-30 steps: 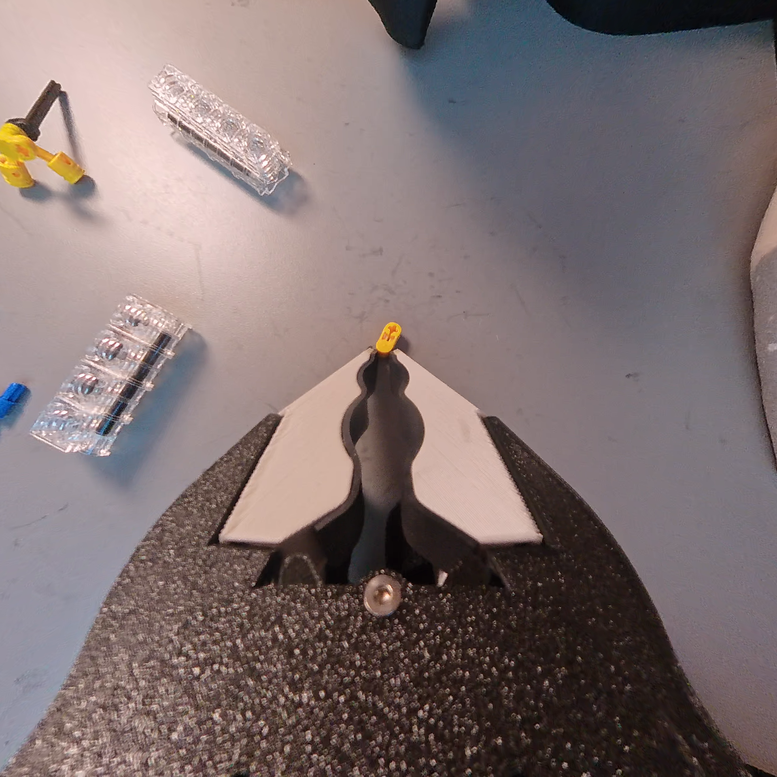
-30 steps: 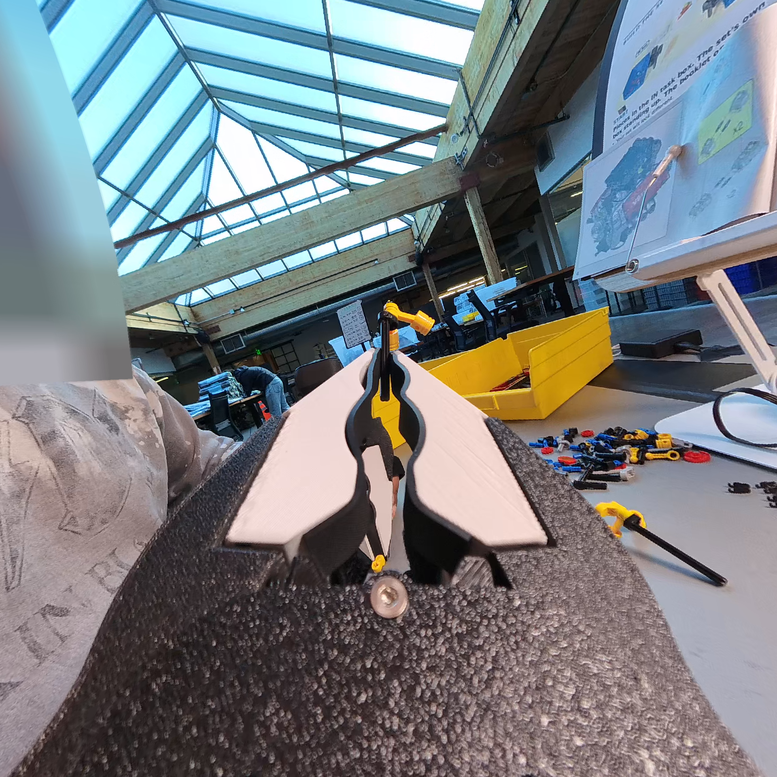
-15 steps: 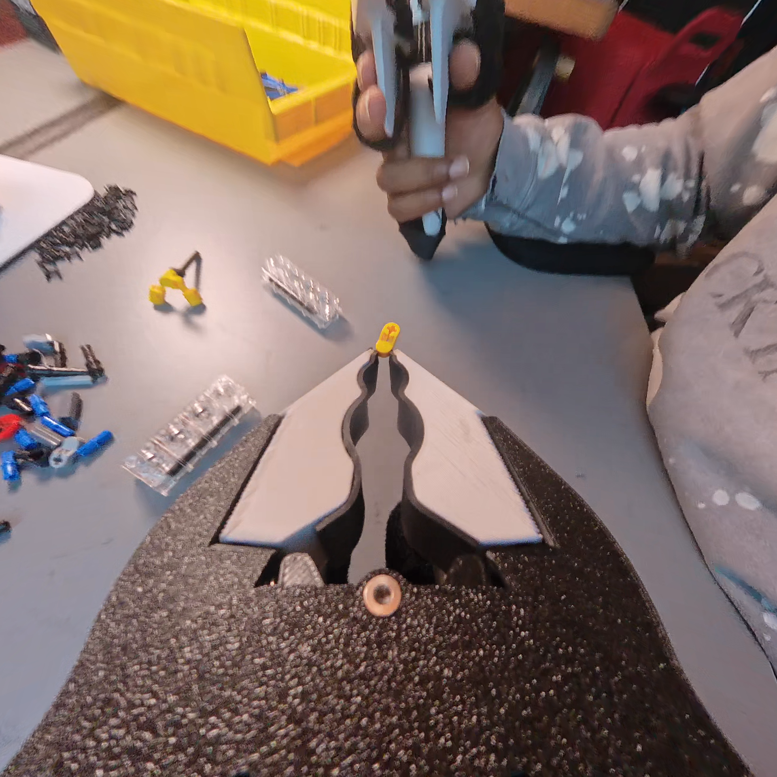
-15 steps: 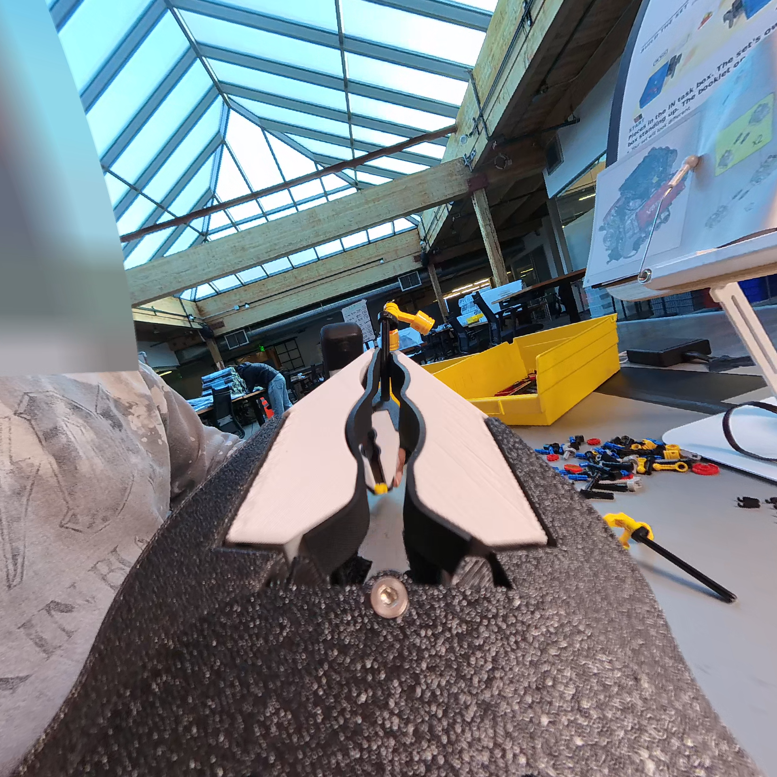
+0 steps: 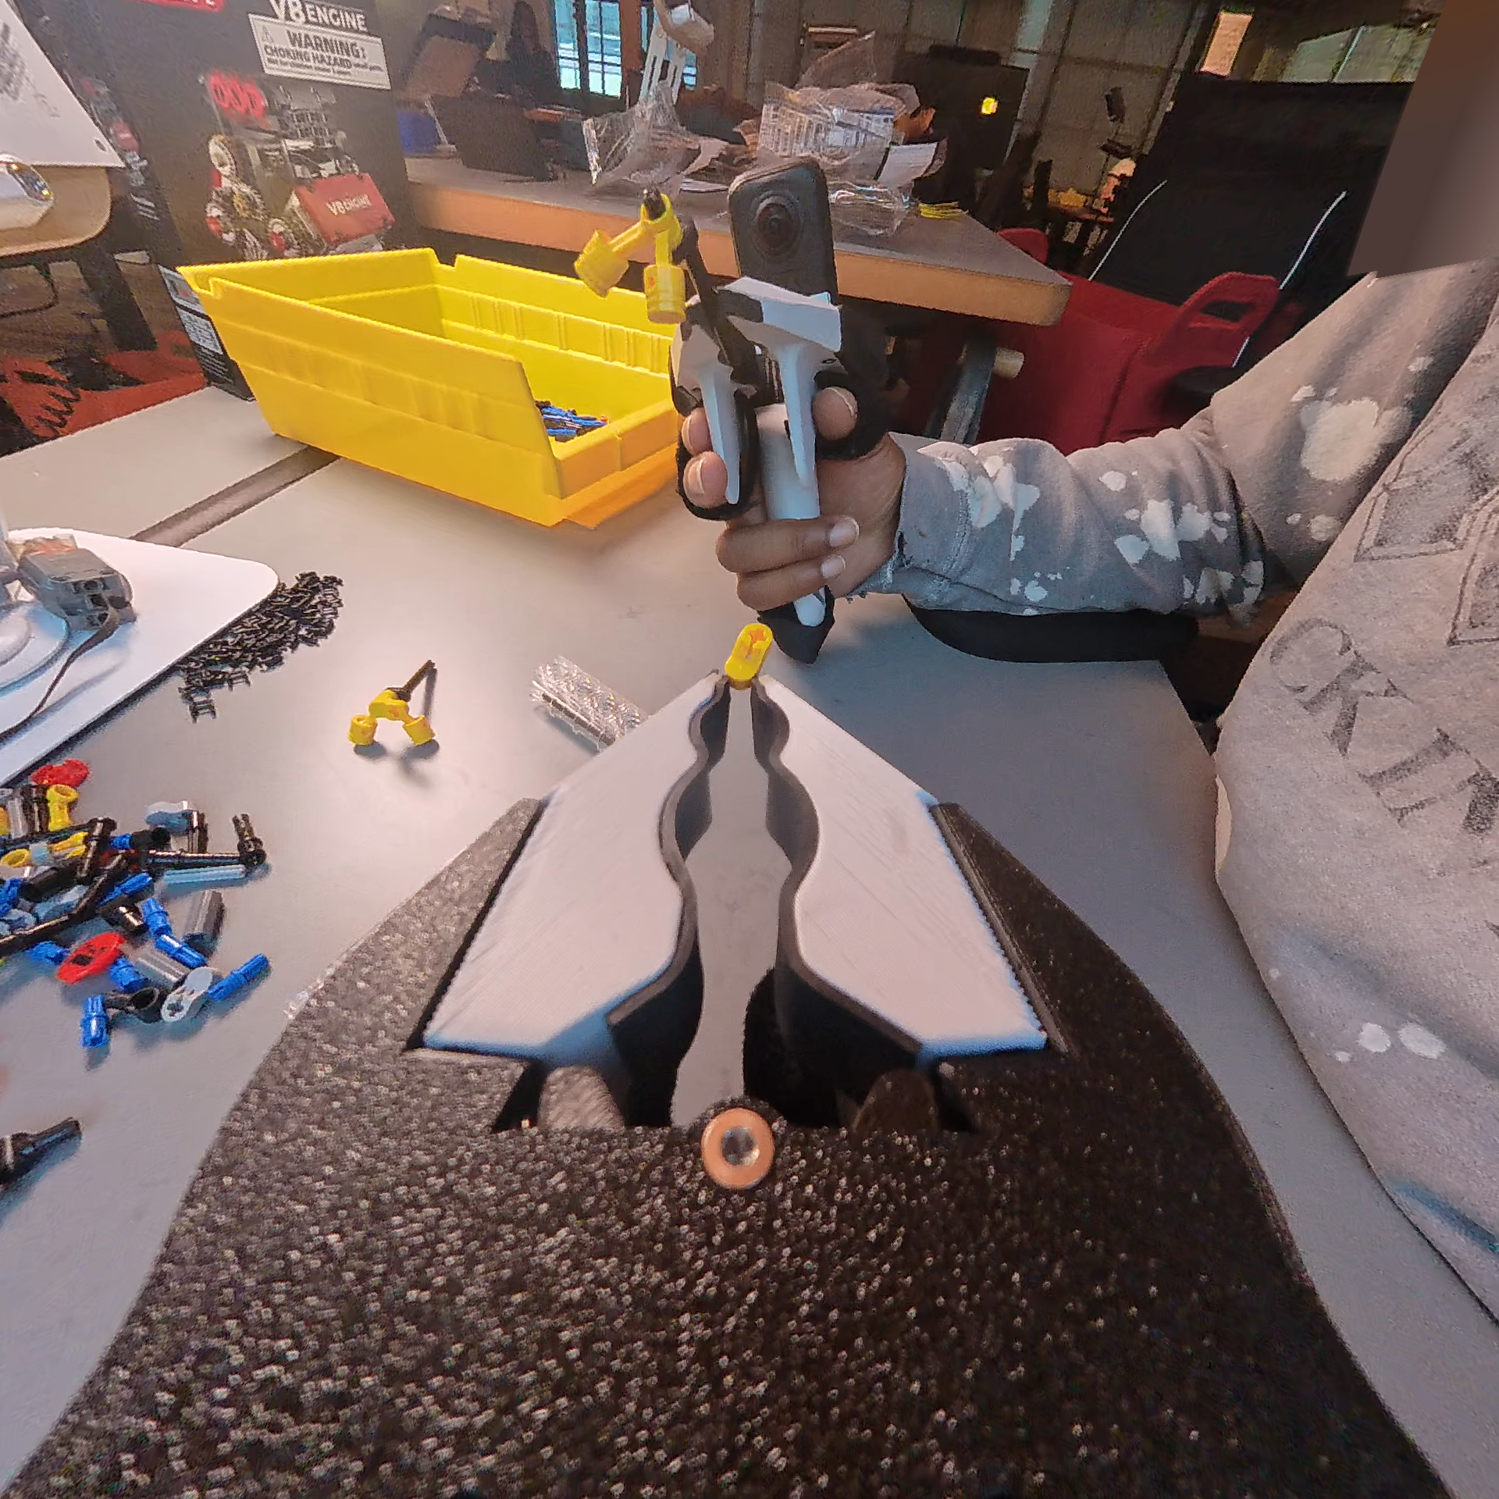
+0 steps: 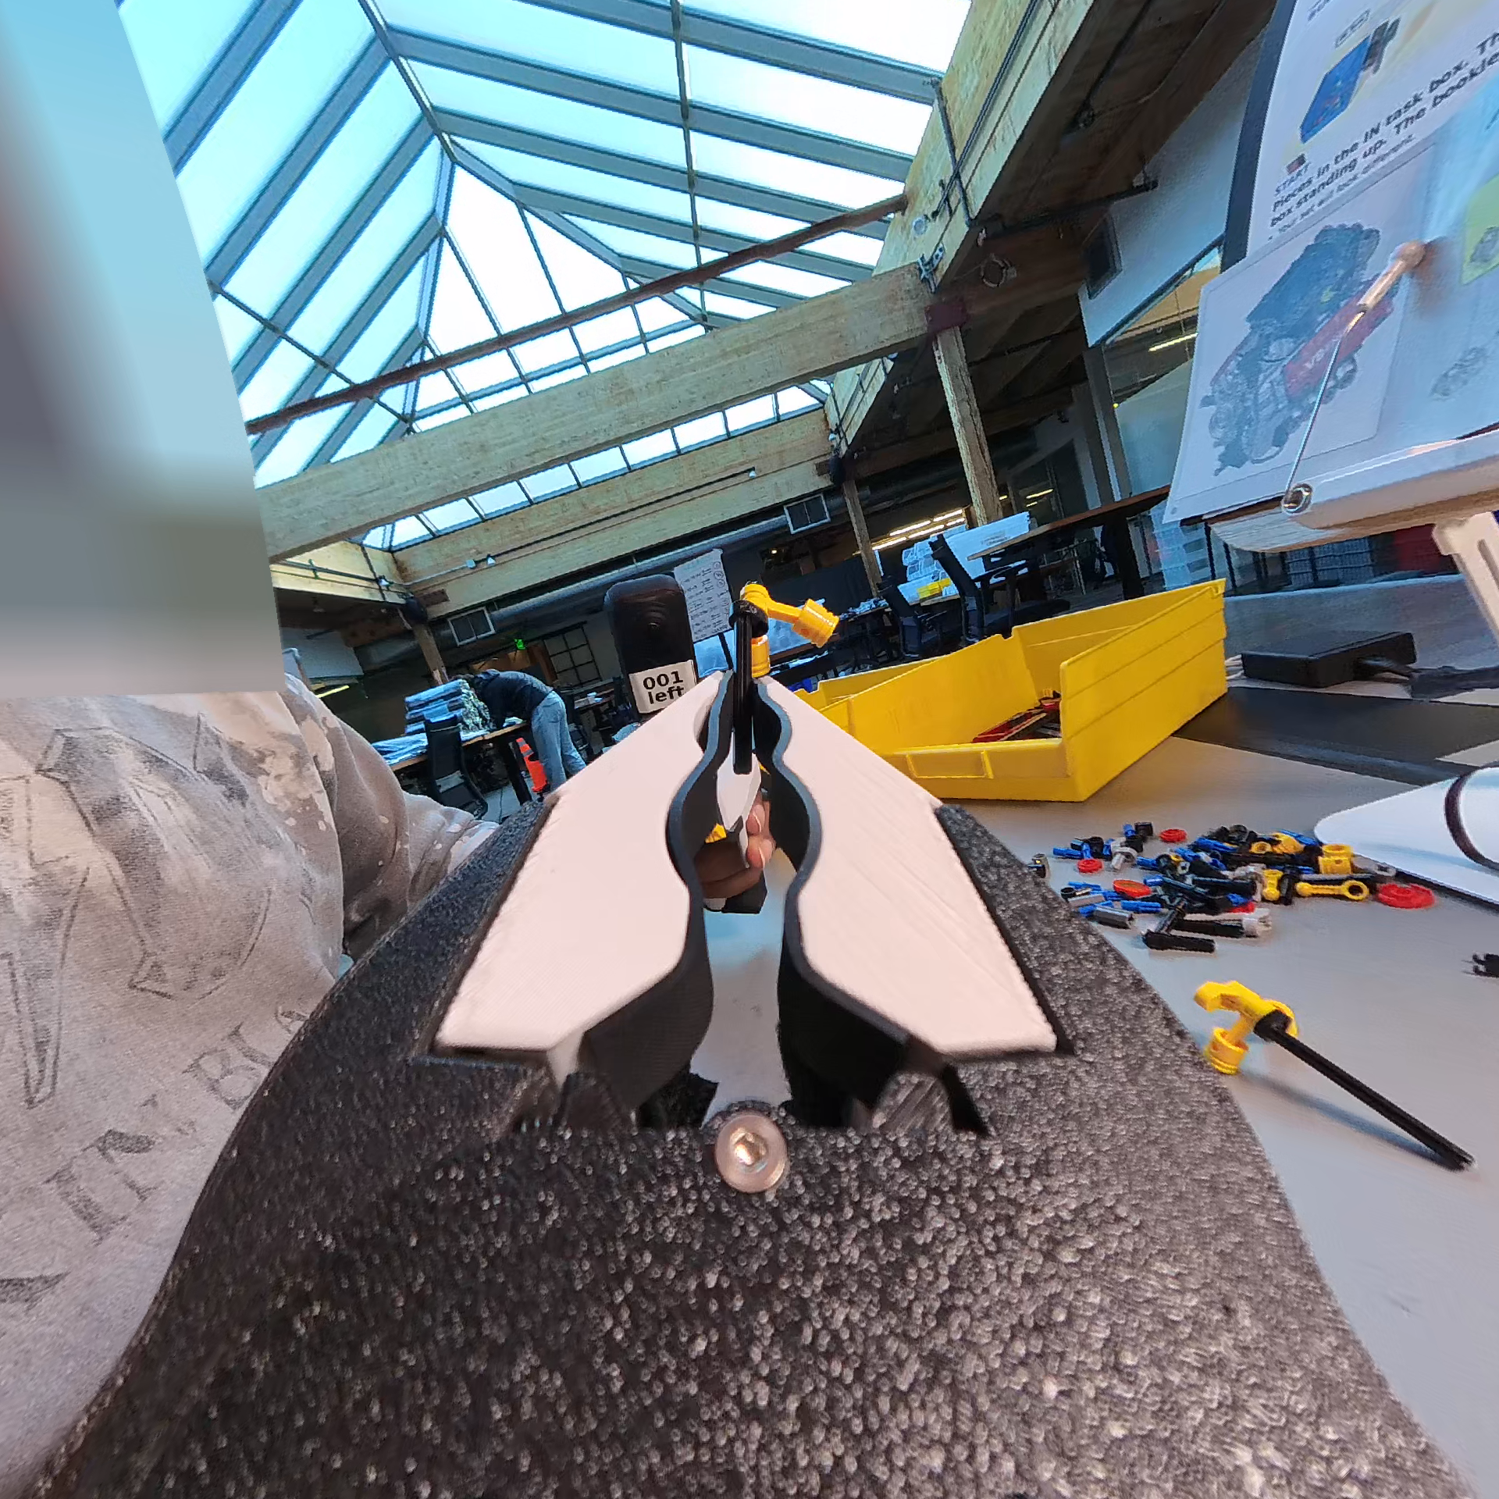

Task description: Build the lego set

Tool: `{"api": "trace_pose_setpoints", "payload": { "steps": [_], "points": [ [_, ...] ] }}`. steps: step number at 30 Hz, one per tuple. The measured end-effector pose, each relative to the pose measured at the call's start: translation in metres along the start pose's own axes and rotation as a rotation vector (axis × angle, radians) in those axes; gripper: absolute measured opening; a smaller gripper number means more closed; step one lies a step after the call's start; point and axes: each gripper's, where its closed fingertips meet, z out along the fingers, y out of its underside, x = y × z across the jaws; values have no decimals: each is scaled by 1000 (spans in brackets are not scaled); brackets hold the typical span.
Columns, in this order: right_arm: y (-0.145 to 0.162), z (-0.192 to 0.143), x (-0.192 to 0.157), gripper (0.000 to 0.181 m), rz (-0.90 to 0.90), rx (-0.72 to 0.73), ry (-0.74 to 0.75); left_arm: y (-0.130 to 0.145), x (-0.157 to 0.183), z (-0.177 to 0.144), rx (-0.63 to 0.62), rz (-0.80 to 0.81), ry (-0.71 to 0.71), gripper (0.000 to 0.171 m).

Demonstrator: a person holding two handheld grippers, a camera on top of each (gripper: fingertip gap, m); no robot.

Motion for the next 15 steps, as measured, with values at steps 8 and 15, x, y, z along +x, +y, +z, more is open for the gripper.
{"api": "trace_pose_setpoints", "payload": {
  "steps": [8, 15],
  "points": [
    [8, 3, -5, 4, 4, -39, -29, 8, -2, 2, -59, 35, -24, 5],
    [9, 4, -6, 4, 0, -46, -31, 87, -8, 3, -487, 59, -37, 5]
  ]
}}
